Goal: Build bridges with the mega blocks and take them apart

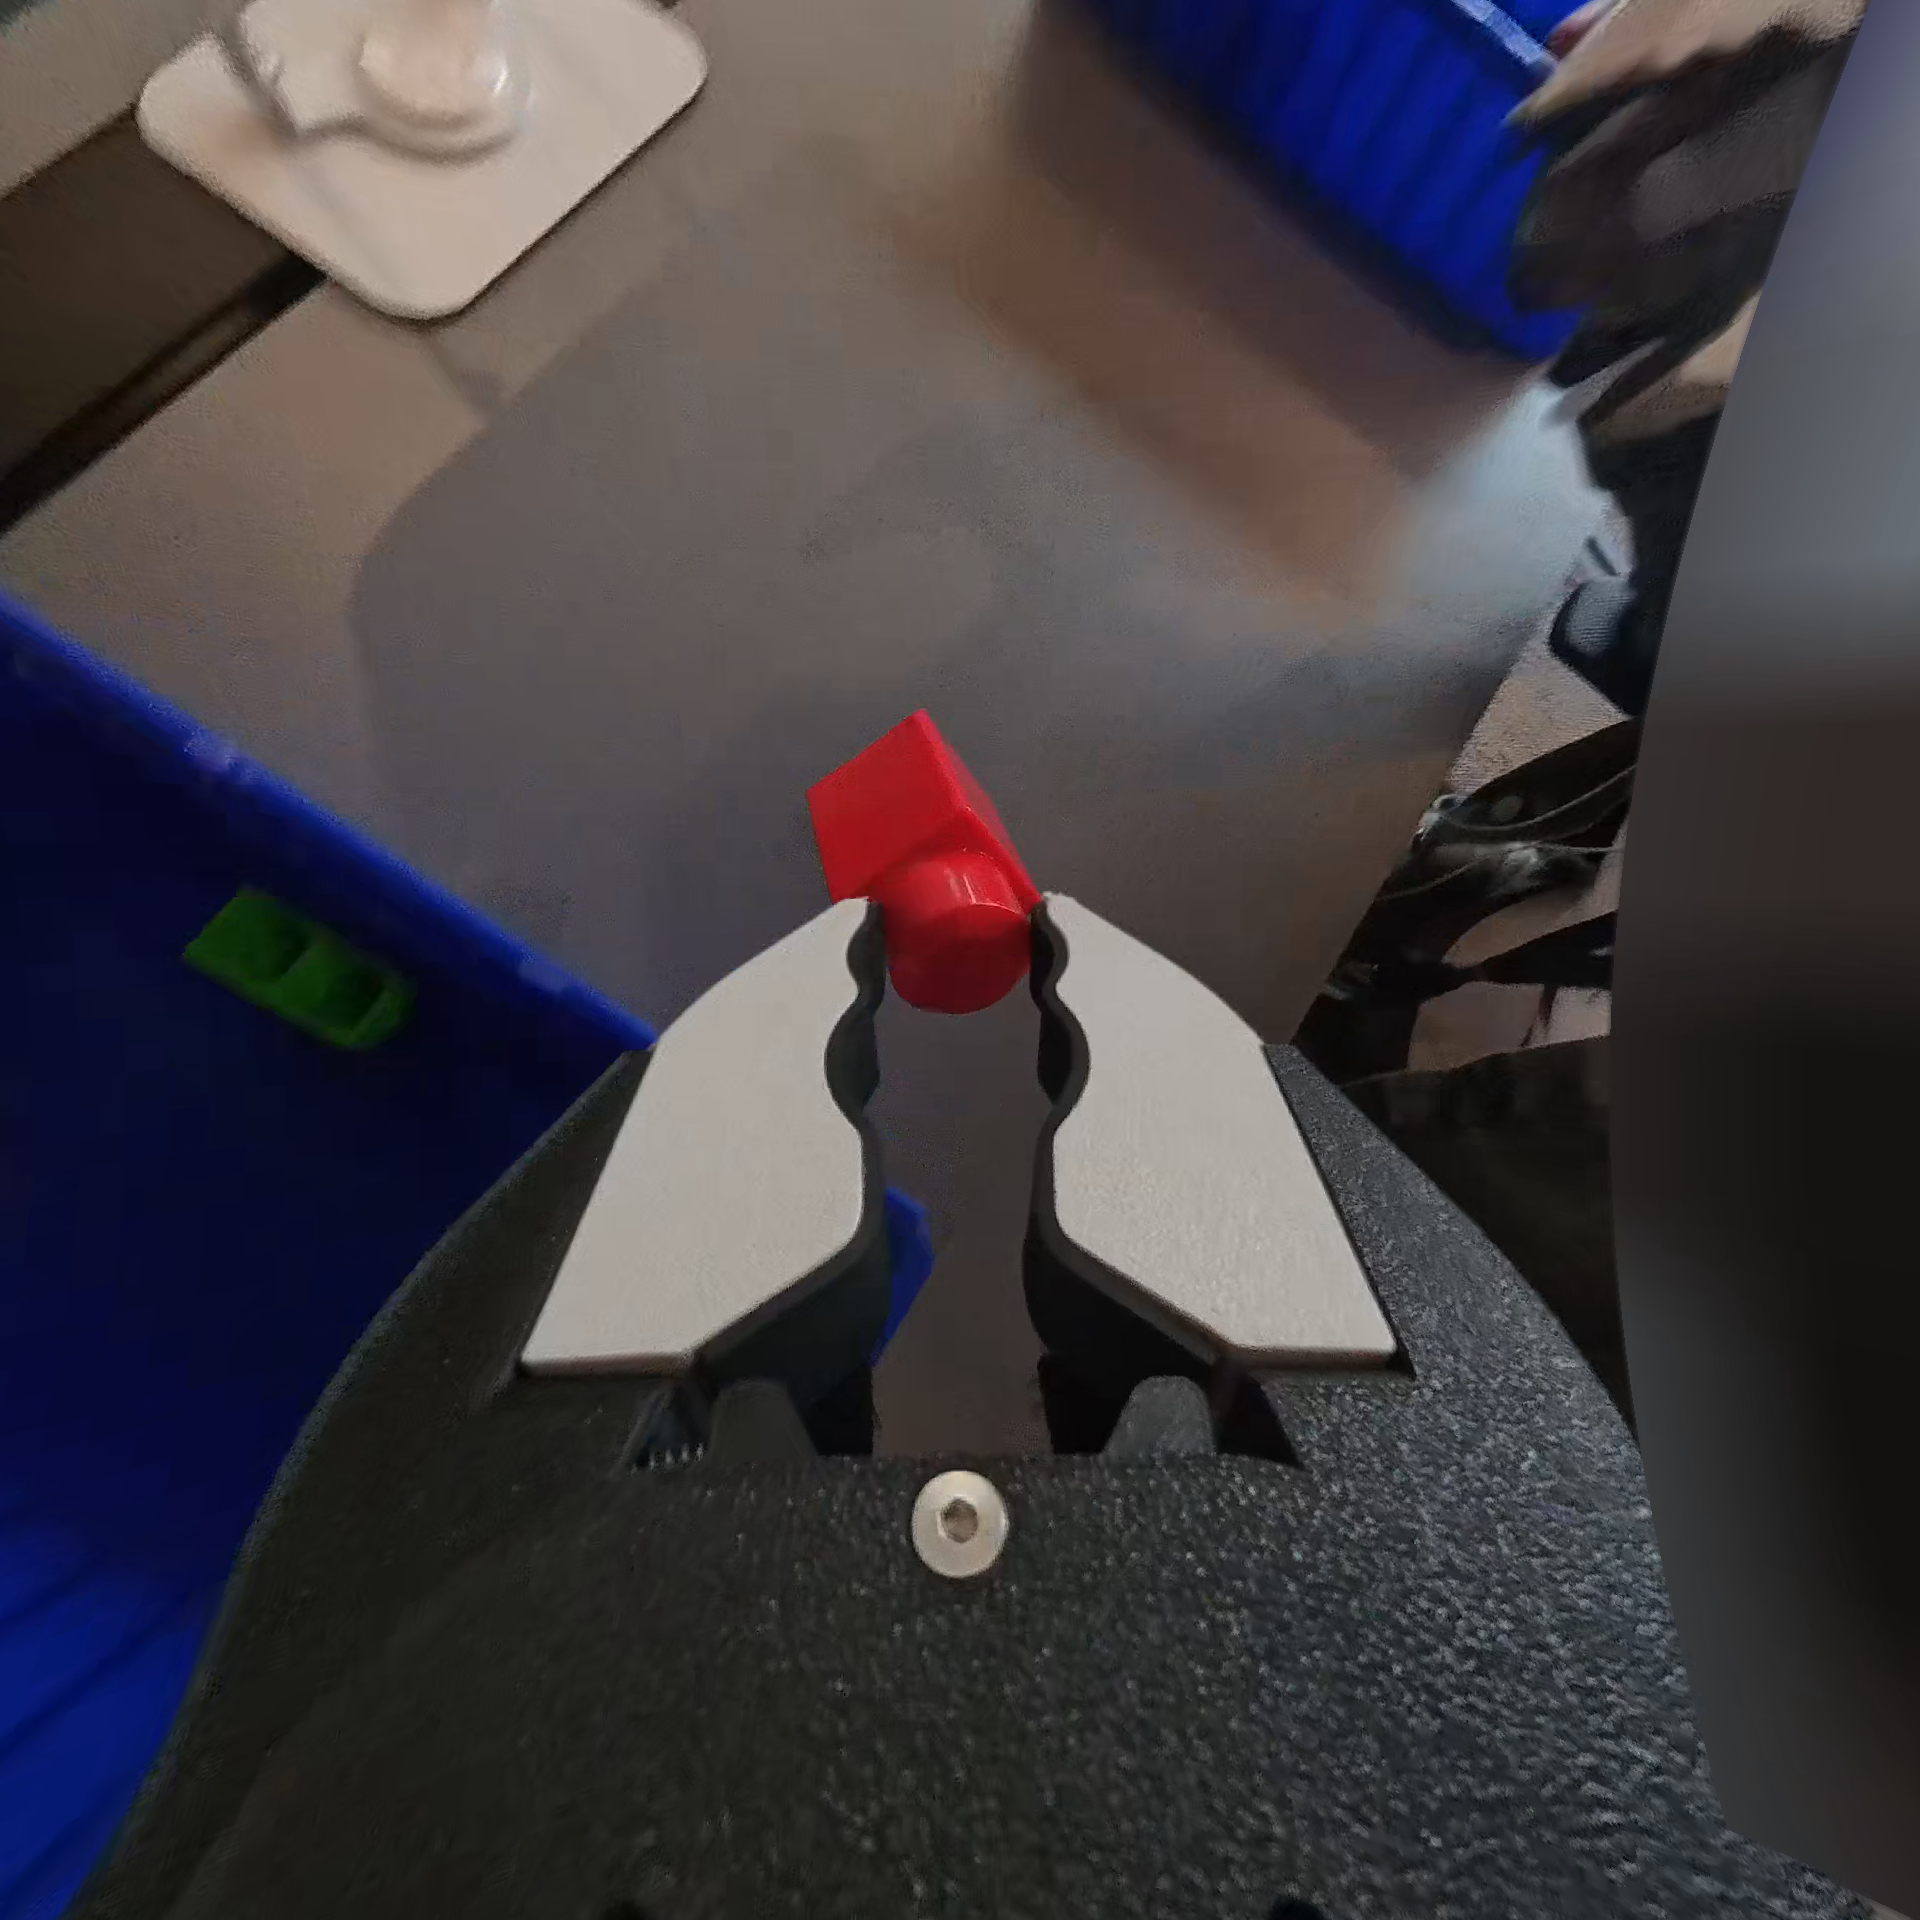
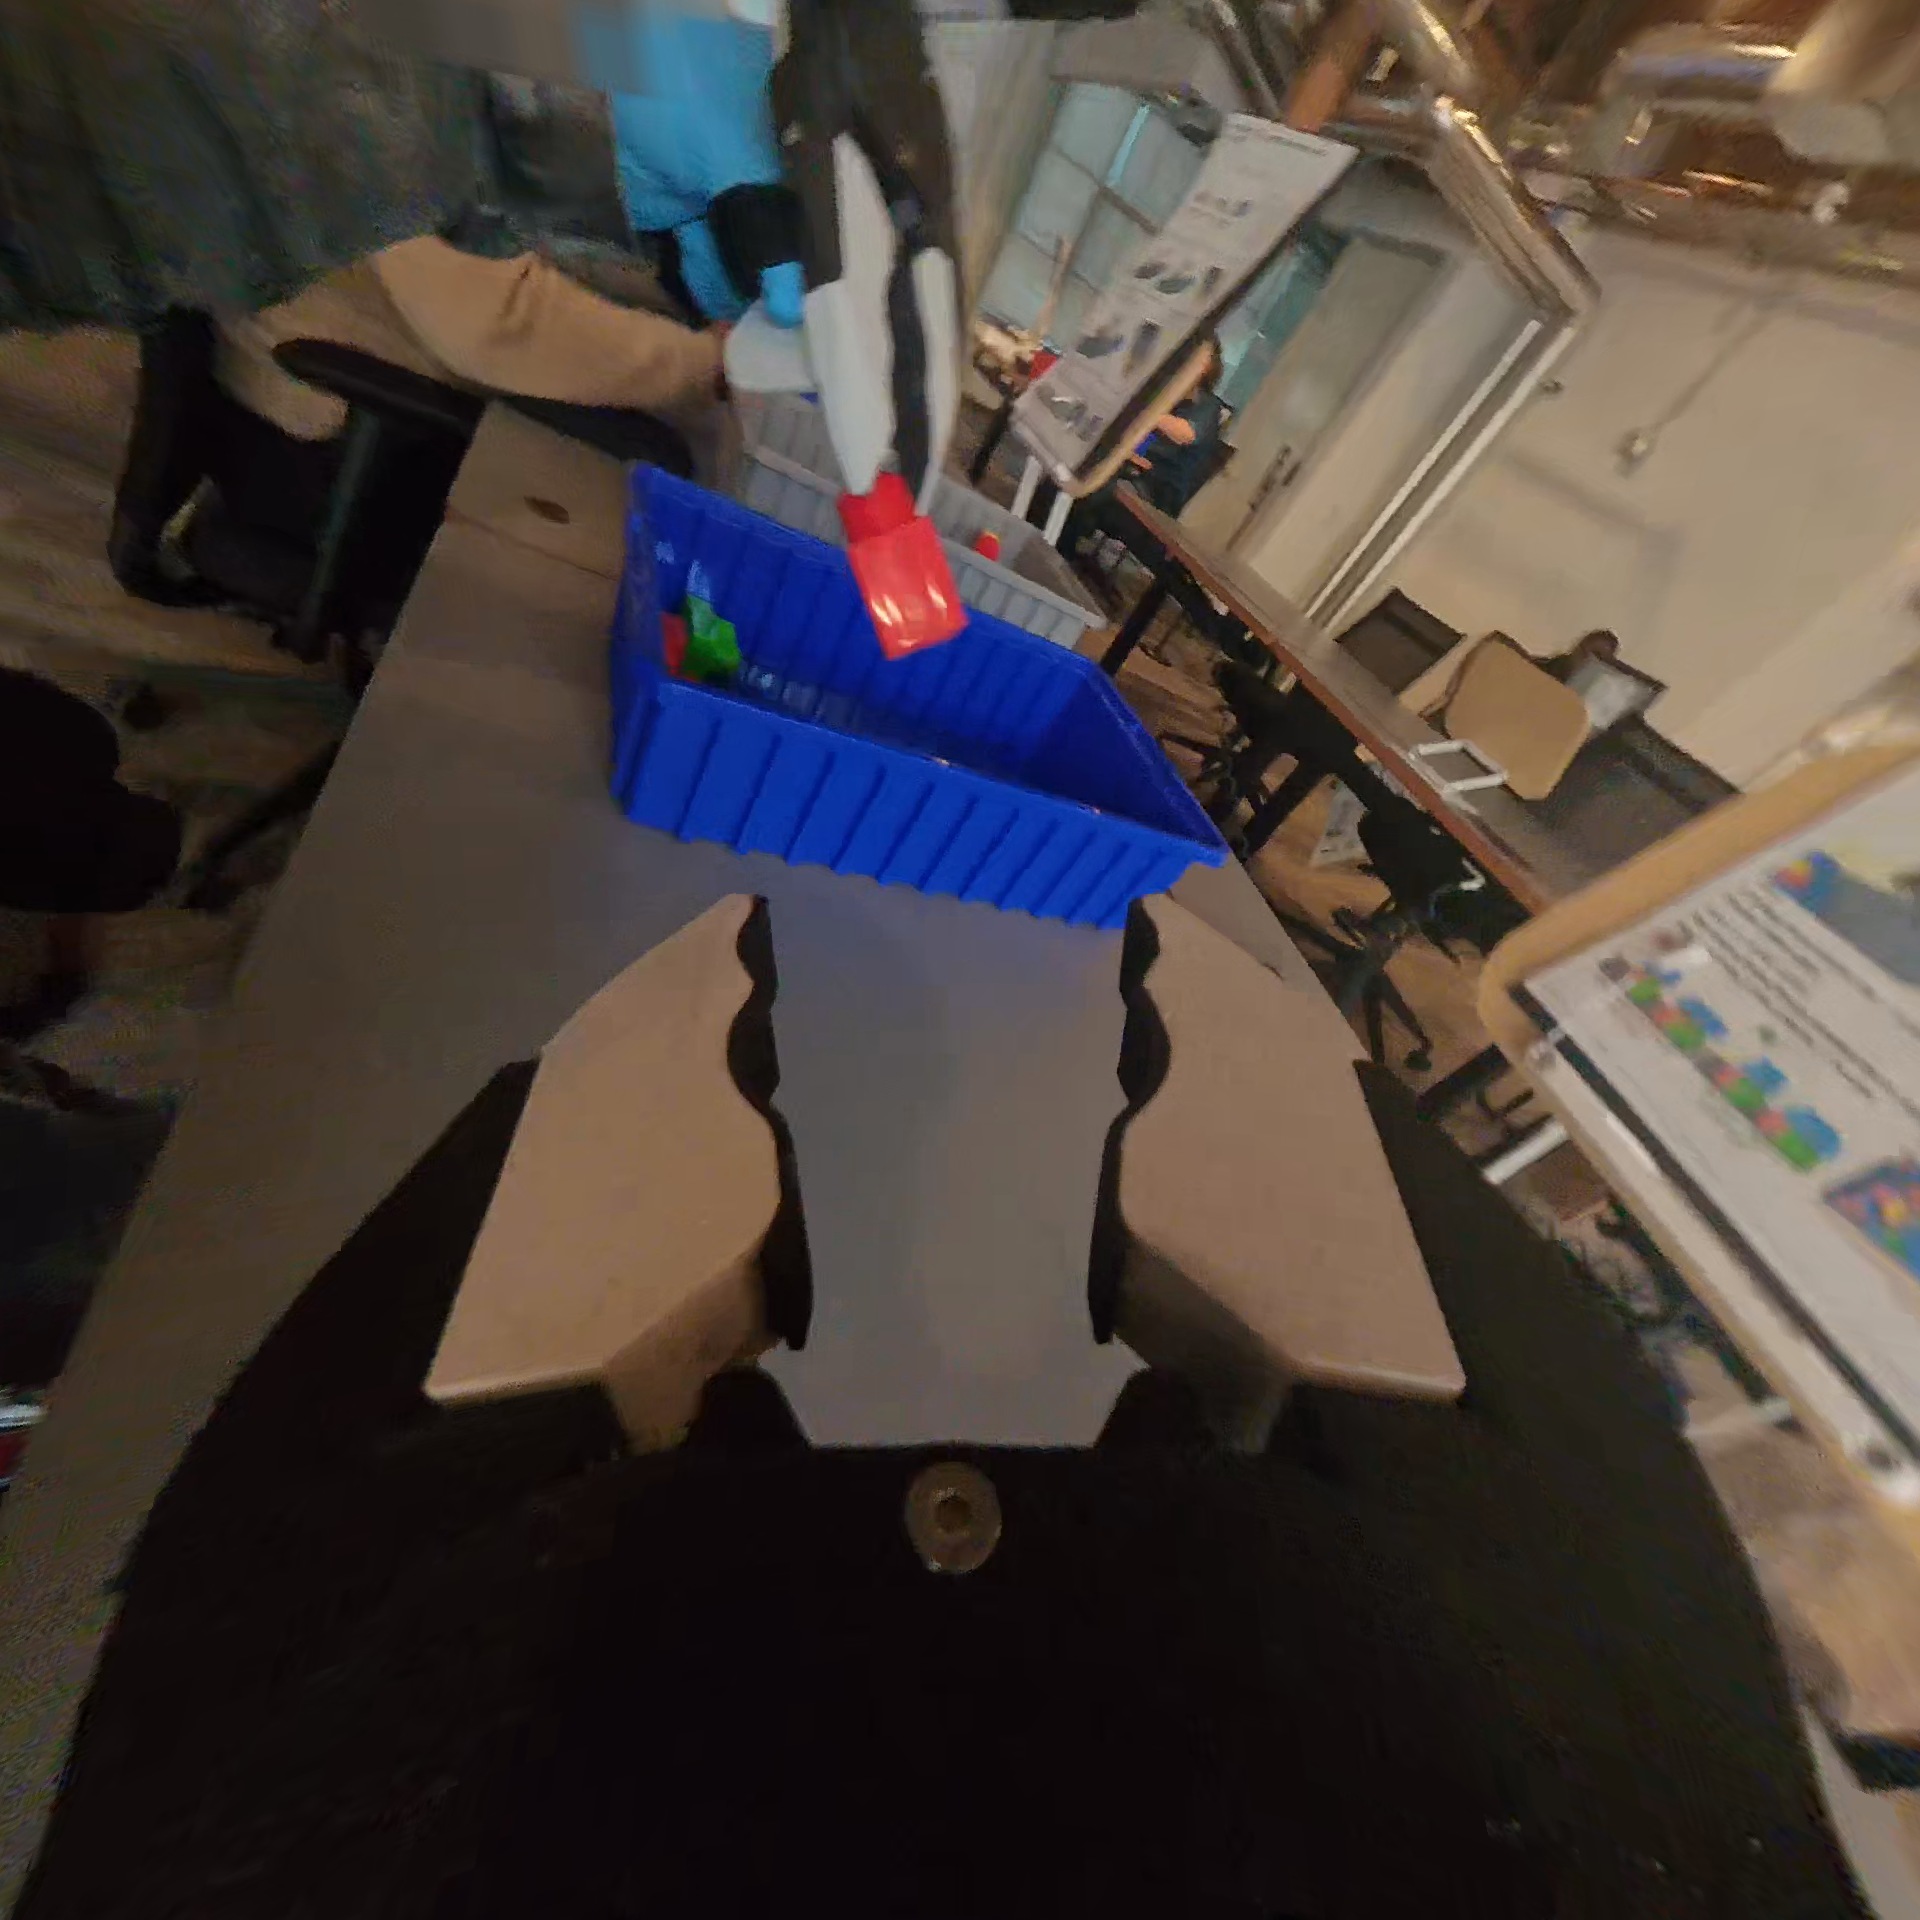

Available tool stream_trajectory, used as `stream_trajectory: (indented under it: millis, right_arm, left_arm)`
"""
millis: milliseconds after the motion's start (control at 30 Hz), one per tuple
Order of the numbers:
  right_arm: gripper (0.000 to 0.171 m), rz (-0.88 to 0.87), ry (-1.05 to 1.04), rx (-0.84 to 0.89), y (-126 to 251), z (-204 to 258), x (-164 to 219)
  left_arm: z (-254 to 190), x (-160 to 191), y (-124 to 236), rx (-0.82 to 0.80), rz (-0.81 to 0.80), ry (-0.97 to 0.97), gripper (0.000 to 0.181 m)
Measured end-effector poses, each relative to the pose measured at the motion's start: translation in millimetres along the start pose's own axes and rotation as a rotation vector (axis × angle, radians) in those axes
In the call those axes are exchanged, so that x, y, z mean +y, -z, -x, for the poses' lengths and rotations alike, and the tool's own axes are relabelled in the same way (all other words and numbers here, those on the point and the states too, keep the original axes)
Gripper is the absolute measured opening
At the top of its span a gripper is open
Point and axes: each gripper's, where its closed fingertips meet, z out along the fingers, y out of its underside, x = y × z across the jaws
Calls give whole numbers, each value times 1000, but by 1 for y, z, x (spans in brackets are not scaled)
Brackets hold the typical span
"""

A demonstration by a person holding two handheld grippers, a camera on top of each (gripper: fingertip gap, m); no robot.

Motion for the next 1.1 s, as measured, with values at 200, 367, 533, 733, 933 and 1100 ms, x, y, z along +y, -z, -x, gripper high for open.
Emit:
stream_trajectory:
  millis: [200,367,533,733,933,1100]
  right_arm:
    - [64,128,256,-58,-67,21,-7]
    - [61,217,384,-24,-91,22,-8]
    - [56,275,430,-15,-98,26,-4]
    - [45,309,468,5,-100,28,-1]
    - [36,262,428,23,-94,26,-6]
    - [36,50,116,-65,-78,22,-20]
  left_arm:
    - [-41,-26,-29,124,-43,-96,27]
    - [-63,-31,-47,181,-34,-144,27]
    - [-75,-34,-55,211,-41,-164,27]
    - [-83,-35,-58,229,-48,-178,27]
    - [-91,-38,-56,247,-79,-206,28]
    - [-99,-57,-46,253,-343,-296,84]
